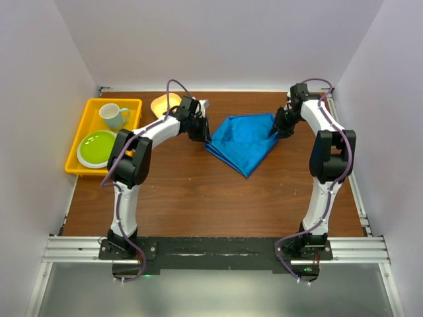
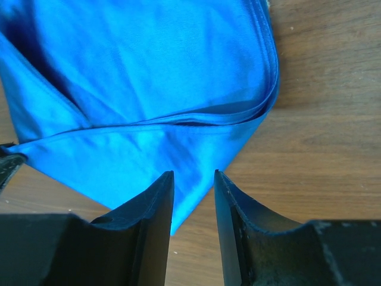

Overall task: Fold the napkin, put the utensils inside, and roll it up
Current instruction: Fold the napkin

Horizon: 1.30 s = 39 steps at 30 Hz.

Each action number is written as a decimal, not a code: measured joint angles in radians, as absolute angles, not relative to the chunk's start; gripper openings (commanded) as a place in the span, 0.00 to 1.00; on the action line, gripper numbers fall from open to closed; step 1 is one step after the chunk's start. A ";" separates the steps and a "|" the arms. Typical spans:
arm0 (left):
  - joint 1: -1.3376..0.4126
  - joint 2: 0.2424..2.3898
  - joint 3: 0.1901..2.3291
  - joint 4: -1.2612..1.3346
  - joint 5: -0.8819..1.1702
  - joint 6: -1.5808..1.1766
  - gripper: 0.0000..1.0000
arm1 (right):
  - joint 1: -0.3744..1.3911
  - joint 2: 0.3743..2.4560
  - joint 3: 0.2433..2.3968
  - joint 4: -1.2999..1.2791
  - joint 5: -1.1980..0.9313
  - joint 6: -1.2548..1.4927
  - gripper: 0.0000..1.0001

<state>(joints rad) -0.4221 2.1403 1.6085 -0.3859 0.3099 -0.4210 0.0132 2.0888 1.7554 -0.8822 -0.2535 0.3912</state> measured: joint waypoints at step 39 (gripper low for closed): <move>-0.427 2.175 1.639 -0.421 0.310 -0.389 0.32 | 0.008 2.220 1.786 -0.852 -0.199 0.398 0.17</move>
<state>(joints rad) -0.4271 2.1754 1.6386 -0.4210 0.3099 -0.3893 0.0082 2.2204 1.7863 -0.8520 -0.1986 0.3977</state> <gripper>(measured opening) 0.317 0.166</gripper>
